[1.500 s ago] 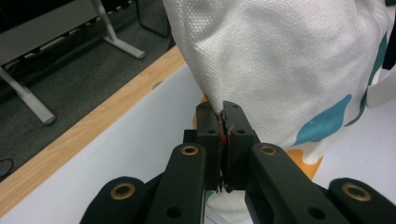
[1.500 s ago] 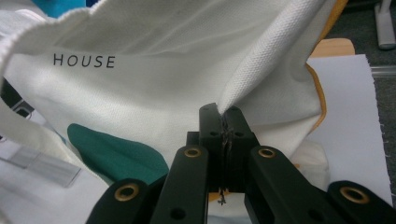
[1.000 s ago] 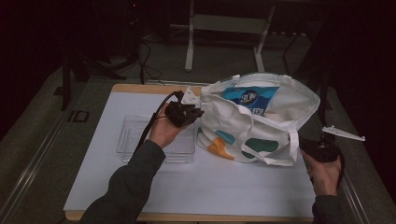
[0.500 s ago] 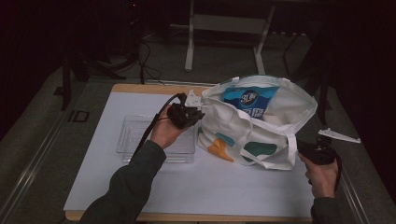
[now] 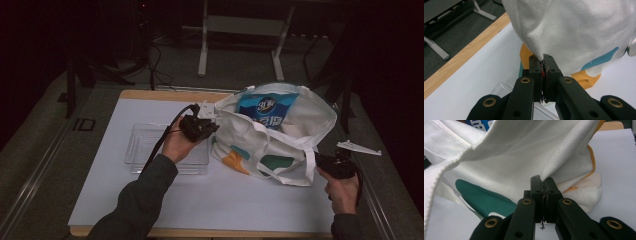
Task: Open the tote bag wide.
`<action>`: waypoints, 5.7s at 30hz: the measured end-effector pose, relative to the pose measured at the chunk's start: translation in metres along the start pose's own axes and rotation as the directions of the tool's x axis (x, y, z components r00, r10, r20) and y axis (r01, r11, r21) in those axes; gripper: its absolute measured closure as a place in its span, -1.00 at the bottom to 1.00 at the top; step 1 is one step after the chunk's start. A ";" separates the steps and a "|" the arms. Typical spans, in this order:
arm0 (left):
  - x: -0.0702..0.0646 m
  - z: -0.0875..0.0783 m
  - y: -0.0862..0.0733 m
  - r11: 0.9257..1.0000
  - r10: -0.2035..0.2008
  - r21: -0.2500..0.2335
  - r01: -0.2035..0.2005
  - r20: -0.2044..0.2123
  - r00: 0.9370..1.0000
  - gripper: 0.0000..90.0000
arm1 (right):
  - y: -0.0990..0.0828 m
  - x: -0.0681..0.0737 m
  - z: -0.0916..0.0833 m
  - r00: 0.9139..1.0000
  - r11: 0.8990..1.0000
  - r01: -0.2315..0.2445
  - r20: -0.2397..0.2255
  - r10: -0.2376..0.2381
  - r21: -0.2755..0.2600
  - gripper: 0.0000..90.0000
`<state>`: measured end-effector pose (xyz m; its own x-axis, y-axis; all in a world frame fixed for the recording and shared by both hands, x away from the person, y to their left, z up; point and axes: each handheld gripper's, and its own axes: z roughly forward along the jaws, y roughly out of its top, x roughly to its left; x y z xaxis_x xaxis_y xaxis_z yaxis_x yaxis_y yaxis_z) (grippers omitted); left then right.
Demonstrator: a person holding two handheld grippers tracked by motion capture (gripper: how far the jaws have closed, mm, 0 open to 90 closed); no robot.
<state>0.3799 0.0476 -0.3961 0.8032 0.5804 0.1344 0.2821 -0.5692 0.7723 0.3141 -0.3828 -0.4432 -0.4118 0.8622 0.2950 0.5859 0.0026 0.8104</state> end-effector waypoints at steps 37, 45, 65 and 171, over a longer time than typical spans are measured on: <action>-0.004 0.009 -0.020 0.998 -0.012 0.060 0.009 0.056 0.998 0.95 | -0.014 0.003 -0.003 0.998 0.997 0.060 0.027 -0.061 0.041 0.95; -0.002 0.026 -0.023 0.992 -0.032 0.121 0.028 0.033 0.999 0.95 | -0.021 -0.002 0.010 0.998 0.996 0.041 0.048 -0.045 0.077 0.95; -0.006 0.057 -0.021 0.976 -0.054 0.211 0.048 0.025 0.998 0.95 | -0.042 -0.016 0.040 0.997 0.985 -0.032 0.073 0.020 0.171 0.96; 0.013 0.037 -0.032 0.977 -0.159 0.144 0.158 -0.003 0.987 0.50 | -0.026 -0.027 0.036 0.975 0.981 -0.078 0.219 0.038 0.178 0.67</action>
<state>0.4014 0.0515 -0.4419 0.7468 0.6649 0.0117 0.4775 -0.5484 0.6865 0.3348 -0.3878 -0.4903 -0.2267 0.9515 0.2078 0.7312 0.0253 0.6817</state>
